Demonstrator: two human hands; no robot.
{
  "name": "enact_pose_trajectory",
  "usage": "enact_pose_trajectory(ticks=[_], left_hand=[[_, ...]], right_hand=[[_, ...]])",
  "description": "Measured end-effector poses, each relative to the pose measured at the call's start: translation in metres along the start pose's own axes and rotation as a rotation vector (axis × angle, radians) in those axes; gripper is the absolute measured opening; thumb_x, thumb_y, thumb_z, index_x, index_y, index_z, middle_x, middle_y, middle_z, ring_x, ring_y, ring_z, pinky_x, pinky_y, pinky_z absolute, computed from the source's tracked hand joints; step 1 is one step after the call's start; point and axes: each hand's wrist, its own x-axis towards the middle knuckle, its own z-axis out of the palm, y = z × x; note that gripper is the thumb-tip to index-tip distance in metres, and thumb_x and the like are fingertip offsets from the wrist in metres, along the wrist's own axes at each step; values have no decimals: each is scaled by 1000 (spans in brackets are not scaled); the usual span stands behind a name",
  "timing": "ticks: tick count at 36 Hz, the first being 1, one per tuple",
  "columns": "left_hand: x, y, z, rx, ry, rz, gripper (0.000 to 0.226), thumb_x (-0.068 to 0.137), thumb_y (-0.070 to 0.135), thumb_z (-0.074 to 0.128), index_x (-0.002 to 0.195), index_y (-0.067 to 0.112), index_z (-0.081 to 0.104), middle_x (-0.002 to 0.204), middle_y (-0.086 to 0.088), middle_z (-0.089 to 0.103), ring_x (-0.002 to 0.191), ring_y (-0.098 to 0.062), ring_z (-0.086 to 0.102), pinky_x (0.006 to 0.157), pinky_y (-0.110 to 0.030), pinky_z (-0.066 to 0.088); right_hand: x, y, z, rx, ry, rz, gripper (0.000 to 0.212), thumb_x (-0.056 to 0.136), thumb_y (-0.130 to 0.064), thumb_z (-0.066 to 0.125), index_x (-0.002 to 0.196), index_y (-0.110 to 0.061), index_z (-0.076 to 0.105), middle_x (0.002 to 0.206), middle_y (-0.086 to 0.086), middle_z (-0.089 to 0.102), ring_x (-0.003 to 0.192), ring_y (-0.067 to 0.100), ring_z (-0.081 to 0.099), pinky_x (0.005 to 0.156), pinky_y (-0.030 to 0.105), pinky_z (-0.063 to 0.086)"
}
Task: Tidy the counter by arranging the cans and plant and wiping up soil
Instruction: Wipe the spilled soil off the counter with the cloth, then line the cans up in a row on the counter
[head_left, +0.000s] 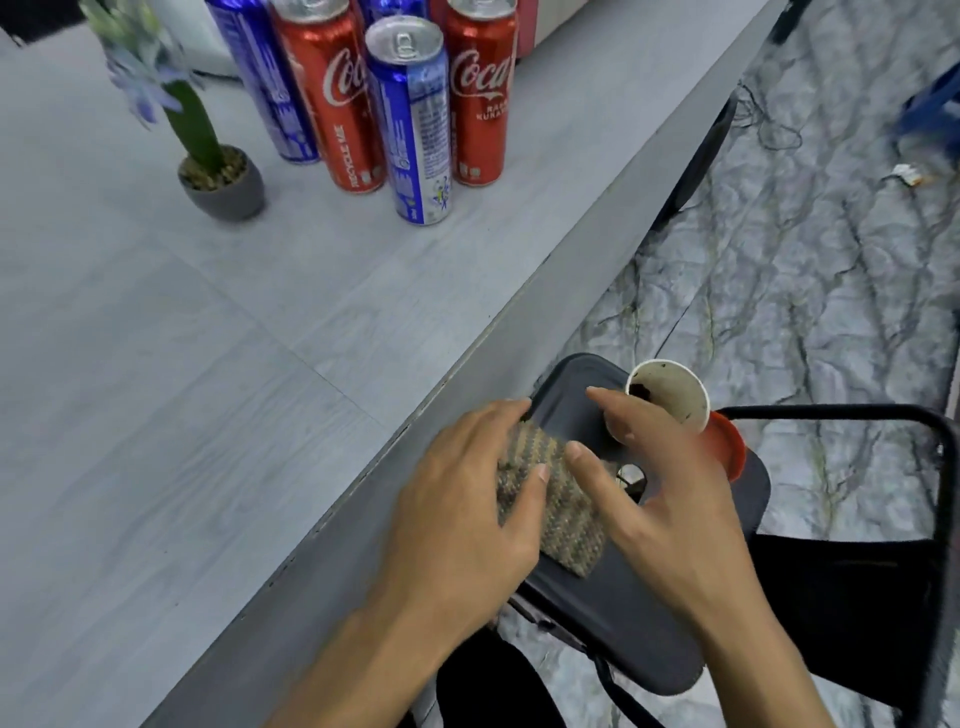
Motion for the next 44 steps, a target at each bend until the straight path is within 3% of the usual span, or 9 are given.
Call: enact_pose_trajectory(ticks=[6, 10, 14, 17, 24, 32, 37, 40, 44], left_hand=[[20, 6, -19, -87, 184, -28, 48, 94, 47, 59, 141, 36, 54, 135, 25, 57, 126, 5, 52, 103, -16, 42], [39, 7, -32, -134, 309, -53, 46, 92, 44, 64, 136, 35, 57, 129, 26, 59, 118, 7, 55, 95, -6, 42], [59, 7, -41, -215, 425, -57, 50, 90, 43, 67, 138, 30, 58, 132, 22, 62, 120, 2, 58, 100, -29, 52], [78, 9, -47, -277, 517, -68, 53, 89, 42, 70, 139, 28, 56, 134, 20, 61, 122, -1, 58, 100, -33, 54], [128, 10, -59, -344, 713, -69, 67, 89, 36, 80, 146, 22, 47, 142, 12, 55, 125, -4, 56, 98, -26, 54], [174, 2, -60, -341, 809, -88, 79, 85, 48, 81, 148, 18, 45, 140, 11, 55, 126, -4, 56, 98, -29, 55], [192, -1, -56, -346, 816, -122, 81, 82, 50, 82, 147, 18, 46, 137, 11, 58, 124, -5, 58, 97, -18, 52], [198, 0, -54, -387, 823, -120, 79, 82, 48, 83, 145, 17, 48, 137, 8, 60, 124, -5, 59, 92, -5, 46], [204, 1, -53, -384, 840, -135, 78, 80, 49, 85, 142, 16, 51, 137, 7, 62, 119, -3, 60, 89, -2, 46]], right_hand=[[36, -27, -7, 3, -7, -53, 50, 89, -52, 65, 136, -35, 64, 127, -29, 61, 124, -16, 51, 99, 3, 38], [61, -40, -6, 51, -37, -69, 47, 93, -51, 68, 138, -35, 62, 131, -22, 64, 124, -7, 57, 102, 22, 47], [85, -49, -4, 124, -39, -88, 47, 94, -42, 72, 138, -30, 63, 132, -20, 65, 122, -1, 61, 104, 32, 52], [106, -55, -3, 166, -33, -104, 44, 94, -36, 74, 136, -28, 64, 130, -18, 67, 120, 0, 63, 103, 31, 53], [165, -69, 7, 202, 20, -142, 45, 93, -34, 77, 135, -24, 64, 125, -12, 70, 114, 3, 67, 99, 32, 56], [238, -80, 27, 176, 80, -150, 71, 87, -42, 80, 148, -22, 49, 136, -7, 62, 117, 3, 62, 99, 30, 56], [271, -82, 35, 140, 46, -178, 76, 83, -41, 81, 148, -24, 47, 134, -12, 63, 115, -2, 62, 97, 24, 55], [282, -82, 37, 132, 26, -197, 74, 81, -39, 83, 145, -24, 49, 131, -14, 65, 113, -3, 63, 98, 27, 56], [287, -83, 38, 125, -2, -214, 72, 81, -37, 85, 143, -22, 51, 131, -13, 65, 116, -1, 64, 99, 33, 57]])
